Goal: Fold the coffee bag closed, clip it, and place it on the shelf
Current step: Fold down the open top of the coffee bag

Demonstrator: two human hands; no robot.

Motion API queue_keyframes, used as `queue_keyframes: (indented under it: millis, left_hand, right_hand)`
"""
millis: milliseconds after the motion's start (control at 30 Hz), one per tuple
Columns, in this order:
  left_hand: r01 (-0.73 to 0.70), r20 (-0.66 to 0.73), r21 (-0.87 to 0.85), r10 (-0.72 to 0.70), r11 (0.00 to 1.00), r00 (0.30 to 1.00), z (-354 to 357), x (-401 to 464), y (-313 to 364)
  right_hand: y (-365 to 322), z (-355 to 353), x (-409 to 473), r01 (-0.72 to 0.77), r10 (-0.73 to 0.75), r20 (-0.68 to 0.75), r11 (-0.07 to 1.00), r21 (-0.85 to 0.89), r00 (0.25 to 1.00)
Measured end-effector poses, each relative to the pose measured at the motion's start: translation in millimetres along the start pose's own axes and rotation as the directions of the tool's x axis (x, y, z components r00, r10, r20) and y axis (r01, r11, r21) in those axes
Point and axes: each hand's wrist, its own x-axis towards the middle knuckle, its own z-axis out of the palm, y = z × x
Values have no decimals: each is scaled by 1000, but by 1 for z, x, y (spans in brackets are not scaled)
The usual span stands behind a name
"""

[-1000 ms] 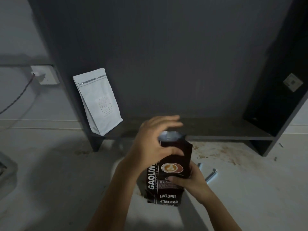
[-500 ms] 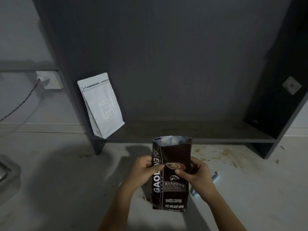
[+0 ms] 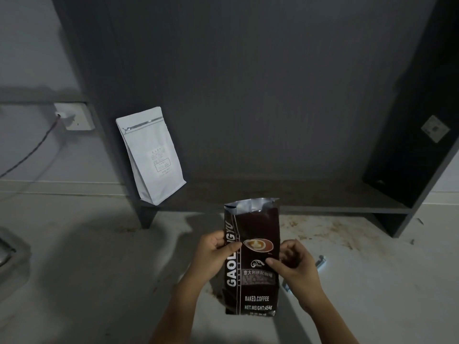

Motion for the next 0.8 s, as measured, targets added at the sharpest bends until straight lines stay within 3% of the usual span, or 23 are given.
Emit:
queue_keyframes:
  millis: [267,467,600,800]
  left_hand:
    - [-25,-6,2,25,1000,1000,0,-3,0]
    - [-36,0,-25,36,999,999,2,0,8]
    - [-47,3,11,47,999,999,9,1,13]
    - [-115,-13,53,116,992,993,-3,-2,22]
  right_hand:
    - [2,9,-1,52,-52,-100,999,-1,994]
    - [-25,11,5,44,-37,-45,984,174,998]
    - [-40,20,2,42,-46,79,998,55,996]
    - [-52,23,7,173,-170,55,984,-48,984]
